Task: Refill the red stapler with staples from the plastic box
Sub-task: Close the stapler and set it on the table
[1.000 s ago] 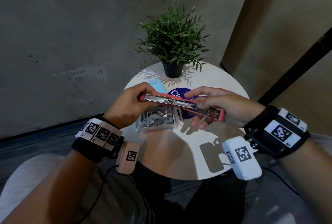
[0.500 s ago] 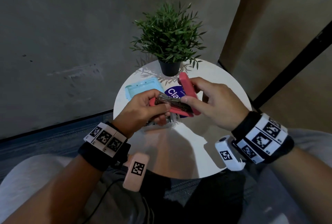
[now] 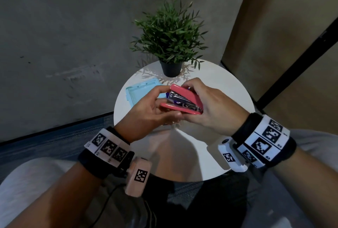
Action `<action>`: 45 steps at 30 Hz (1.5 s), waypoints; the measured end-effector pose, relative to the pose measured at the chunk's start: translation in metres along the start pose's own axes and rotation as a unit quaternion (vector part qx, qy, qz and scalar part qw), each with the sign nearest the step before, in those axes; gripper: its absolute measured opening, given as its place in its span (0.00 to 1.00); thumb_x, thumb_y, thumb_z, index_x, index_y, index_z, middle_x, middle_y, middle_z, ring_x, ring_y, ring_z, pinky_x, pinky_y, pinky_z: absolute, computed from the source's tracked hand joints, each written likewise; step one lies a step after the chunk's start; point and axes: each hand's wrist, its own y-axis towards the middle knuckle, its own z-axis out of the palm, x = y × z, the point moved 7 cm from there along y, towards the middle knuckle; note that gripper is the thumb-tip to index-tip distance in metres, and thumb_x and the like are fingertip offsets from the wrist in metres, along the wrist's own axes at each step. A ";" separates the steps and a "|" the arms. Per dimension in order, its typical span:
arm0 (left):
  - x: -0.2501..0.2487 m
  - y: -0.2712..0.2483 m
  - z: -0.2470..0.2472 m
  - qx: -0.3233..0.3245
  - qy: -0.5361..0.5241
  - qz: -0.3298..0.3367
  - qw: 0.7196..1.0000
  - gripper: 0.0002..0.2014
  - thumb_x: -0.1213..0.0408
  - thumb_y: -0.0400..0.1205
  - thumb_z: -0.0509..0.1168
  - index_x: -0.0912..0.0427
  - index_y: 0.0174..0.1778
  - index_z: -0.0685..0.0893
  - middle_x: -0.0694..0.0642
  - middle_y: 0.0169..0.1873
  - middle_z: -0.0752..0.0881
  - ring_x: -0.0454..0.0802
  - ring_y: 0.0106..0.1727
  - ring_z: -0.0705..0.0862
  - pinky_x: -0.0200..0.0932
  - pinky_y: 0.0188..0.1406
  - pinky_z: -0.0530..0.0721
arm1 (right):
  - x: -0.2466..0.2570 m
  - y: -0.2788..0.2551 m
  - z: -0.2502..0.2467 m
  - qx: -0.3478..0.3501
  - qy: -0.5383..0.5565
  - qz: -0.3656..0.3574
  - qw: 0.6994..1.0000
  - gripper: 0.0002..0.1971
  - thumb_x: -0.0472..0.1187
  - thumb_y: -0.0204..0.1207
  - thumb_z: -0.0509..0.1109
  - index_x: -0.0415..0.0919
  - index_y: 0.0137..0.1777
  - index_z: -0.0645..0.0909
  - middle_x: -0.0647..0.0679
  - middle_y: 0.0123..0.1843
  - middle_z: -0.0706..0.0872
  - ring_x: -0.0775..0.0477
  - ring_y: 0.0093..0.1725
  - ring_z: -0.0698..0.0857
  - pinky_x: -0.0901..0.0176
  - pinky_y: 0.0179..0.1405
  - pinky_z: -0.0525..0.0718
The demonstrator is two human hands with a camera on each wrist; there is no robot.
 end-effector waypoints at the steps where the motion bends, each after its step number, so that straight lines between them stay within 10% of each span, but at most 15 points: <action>1: -0.003 -0.001 -0.002 -0.012 0.050 0.019 0.999 0.35 0.70 0.73 0.76 0.53 0.75 0.70 0.58 0.53 0.89 0.52 0.49 0.91 0.44 0.50 0.87 | 0.000 0.000 -0.001 0.000 -0.012 -0.013 1.000 0.33 0.58 0.71 0.78 0.49 0.72 0.70 0.54 0.61 0.85 0.55 0.52 0.82 0.61 0.52 0.82; 7: -0.020 -0.007 -0.007 -0.061 0.292 0.096 0.950 0.34 0.63 0.71 0.80 0.35 0.68 0.74 0.34 0.52 0.83 0.50 0.40 0.87 0.50 0.44 0.86 | -0.004 -0.003 0.000 -0.009 -0.084 -0.038 0.996 0.31 0.57 0.72 0.75 0.56 0.75 0.74 0.56 0.64 0.85 0.51 0.58 0.84 0.48 0.53 0.84; 21: -0.041 -0.013 -0.018 -0.095 0.399 0.197 0.891 0.24 0.53 0.75 0.76 0.58 0.65 0.84 0.51 0.54 0.85 0.45 0.52 0.85 0.38 0.48 0.84 | 0.003 0.000 -0.006 -0.054 -0.082 -0.039 0.994 0.25 0.61 0.76 0.71 0.51 0.70 0.80 0.54 0.60 0.89 0.50 0.53 0.86 0.52 0.48 0.84; 27: -0.028 -0.011 -0.016 -0.077 0.418 0.196 0.884 0.29 0.53 0.75 0.76 0.57 0.71 0.80 0.47 0.60 0.82 0.29 0.55 0.79 0.23 0.52 0.74 | -0.013 0.002 0.006 0.044 0.078 0.042 0.995 0.27 0.57 0.72 0.78 0.53 0.70 0.79 0.55 0.59 0.89 0.56 0.54 0.87 0.54 0.55 0.85; 30: -0.022 -0.011 -0.013 -0.060 0.445 0.206 0.869 0.29 0.55 0.75 0.77 0.58 0.71 0.80 0.49 0.62 0.84 0.34 0.59 0.80 0.32 0.56 0.79 | -0.023 0.002 0.012 0.094 0.145 0.077 0.982 0.20 0.54 0.74 0.77 0.49 0.64 0.84 0.49 0.55 0.91 0.47 0.53 0.89 0.42 0.58 0.84; 35: -0.011 -0.004 -0.021 -0.054 0.459 0.148 0.875 0.38 0.43 0.74 0.74 0.51 0.79 0.72 0.48 0.71 0.78 0.38 0.70 0.74 0.32 0.69 0.70 | -0.033 0.004 0.008 0.064 0.163 0.093 0.980 0.12 0.51 0.75 0.78 0.48 0.55 0.87 0.47 0.48 0.92 0.44 0.47 0.89 0.40 0.53 0.83; 39: 0.010 0.002 -0.040 -0.033 0.533 0.038 0.845 0.53 0.25 0.67 0.65 0.48 0.85 0.59 0.52 0.82 0.66 0.49 0.81 0.63 0.45 0.79 0.60 | -0.051 0.004 -0.007 0.004 0.087 0.132 0.987 0.10 0.52 0.75 0.78 0.52 0.53 0.84 0.56 0.45 0.88 0.60 0.39 0.85 0.65 0.35 0.77; 45: 0.039 0.006 -0.046 0.037 0.609 -0.055 0.790 0.63 0.14 0.60 0.47 0.55 0.85 0.56 0.57 0.83 0.64 0.55 0.80 0.64 0.53 0.80 0.61 | -0.091 0.011 -0.020 -0.071 0.011 0.227 0.971 0.15 0.53 0.73 0.78 0.47 0.53 0.82 0.52 0.46 0.86 0.53 0.40 0.83 0.57 0.33 0.73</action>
